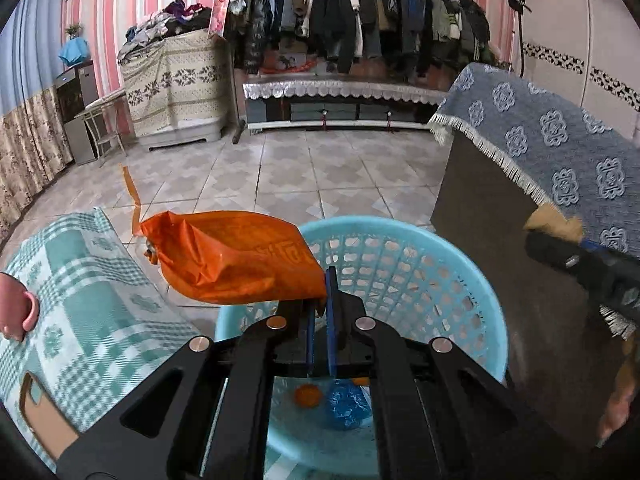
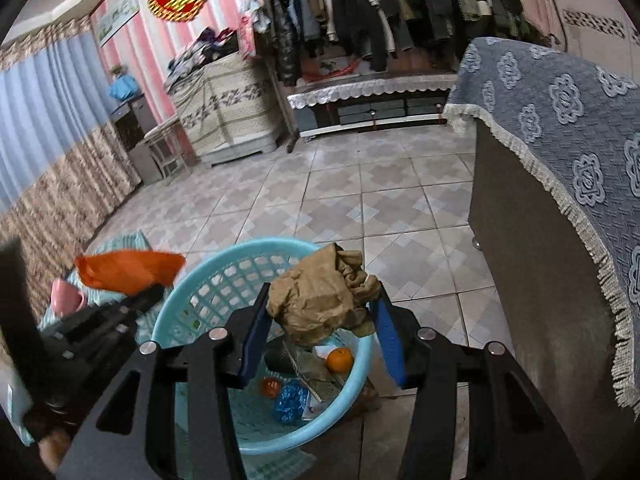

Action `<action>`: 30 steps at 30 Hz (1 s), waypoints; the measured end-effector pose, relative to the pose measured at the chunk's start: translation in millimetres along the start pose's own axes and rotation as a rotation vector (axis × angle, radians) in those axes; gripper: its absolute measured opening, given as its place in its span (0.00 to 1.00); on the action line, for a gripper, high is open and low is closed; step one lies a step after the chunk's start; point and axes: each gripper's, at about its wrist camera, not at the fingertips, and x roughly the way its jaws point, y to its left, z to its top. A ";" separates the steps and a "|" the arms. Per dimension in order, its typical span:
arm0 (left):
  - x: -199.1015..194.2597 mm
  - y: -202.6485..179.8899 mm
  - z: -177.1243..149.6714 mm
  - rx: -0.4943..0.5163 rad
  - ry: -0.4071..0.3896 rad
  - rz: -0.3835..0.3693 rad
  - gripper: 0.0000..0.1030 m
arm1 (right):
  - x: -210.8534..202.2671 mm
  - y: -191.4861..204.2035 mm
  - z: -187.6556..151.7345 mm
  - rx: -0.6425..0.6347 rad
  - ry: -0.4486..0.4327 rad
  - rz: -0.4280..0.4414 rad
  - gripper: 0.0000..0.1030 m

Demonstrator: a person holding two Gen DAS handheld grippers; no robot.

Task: Collect trash
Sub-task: 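Carry bag and paper over the blue basket and open both tools to drop them, then move both tools back over the table toward the remaining items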

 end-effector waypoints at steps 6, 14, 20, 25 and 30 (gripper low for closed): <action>19.0 1.3 -3.8 0.001 0.038 0.038 0.28 | 9.5 -5.9 -0.9 0.026 0.026 -0.003 0.47; -1.2 25.3 3.0 -0.019 -0.010 0.183 0.69 | 18.2 8.1 -1.6 0.006 0.041 -0.001 0.48; -38.4 52.4 5.8 -0.052 -0.081 0.289 0.87 | 32.4 30.8 -5.3 0.002 0.049 0.021 0.48; -64.0 74.1 6.6 -0.103 -0.106 0.349 0.91 | 45.8 48.4 -8.9 0.004 0.065 0.044 0.50; -86.1 85.8 2.2 -0.140 -0.113 0.402 0.93 | 52.8 54.5 -14.3 0.015 0.076 0.053 0.70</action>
